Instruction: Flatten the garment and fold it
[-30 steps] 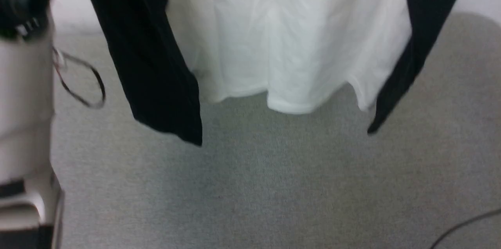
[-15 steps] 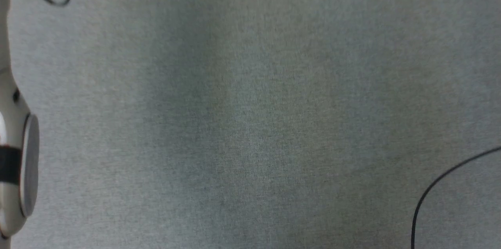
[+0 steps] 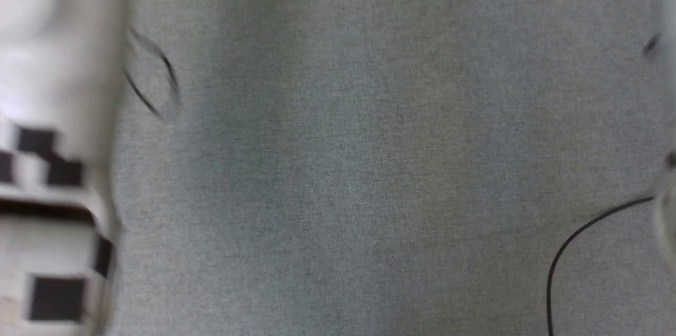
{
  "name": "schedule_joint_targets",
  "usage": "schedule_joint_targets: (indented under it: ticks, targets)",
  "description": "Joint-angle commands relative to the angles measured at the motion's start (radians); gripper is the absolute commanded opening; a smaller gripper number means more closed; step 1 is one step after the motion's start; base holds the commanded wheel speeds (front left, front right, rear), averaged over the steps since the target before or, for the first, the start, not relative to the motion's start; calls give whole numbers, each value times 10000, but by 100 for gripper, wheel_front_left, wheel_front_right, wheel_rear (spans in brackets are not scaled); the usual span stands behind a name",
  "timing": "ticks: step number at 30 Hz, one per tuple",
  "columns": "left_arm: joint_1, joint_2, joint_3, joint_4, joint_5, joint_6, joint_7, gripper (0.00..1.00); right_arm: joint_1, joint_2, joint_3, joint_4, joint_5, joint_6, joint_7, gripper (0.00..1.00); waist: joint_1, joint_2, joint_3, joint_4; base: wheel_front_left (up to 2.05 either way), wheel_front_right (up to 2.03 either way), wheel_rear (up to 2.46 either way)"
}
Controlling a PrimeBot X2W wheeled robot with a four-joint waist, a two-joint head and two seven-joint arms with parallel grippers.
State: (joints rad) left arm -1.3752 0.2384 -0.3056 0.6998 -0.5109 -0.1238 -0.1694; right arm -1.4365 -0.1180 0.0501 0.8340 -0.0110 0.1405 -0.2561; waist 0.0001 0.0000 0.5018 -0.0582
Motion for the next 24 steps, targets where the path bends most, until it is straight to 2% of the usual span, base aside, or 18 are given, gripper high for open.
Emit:
schedule_joint_targets:
  ticks: [1, 10, 17, 21, 24]
  targets:
    - [911, -51, -27, 184, -185, -21, -238, 0, 726, -51, -156, 16, 252, -98, -50, 0, -1, 0, -473, 167, 0, 0, 0]
    - [5254, -261, -796, 184, -500, -56, -737, 0, 5068, 242, 767, -589, 1807, -98, -55, 0, -1, 0, -2372, 469, 0, 0, 0]
    - [7883, 171, -1055, -432, -662, -53, -789, 0, 8150, 157, 1320, -1275, 3128, -98, 125, 0, -1, 0, -3813, 633, 0, 0, 0]
    - [9290, 483, -1134, -1044, -794, 99, -560, 0, 9689, 164, 1592, -1945, 3628, -98, 615, 0, -1, 0, -4513, 641, 0, 0, 0]
    - [10336, 636, -1221, -1628, -941, 246, -266, 0, 10756, 150, 1423, -2510, 4024, -98, 1092, 0, -1, 0, -4960, 689, 0, 0, 0]
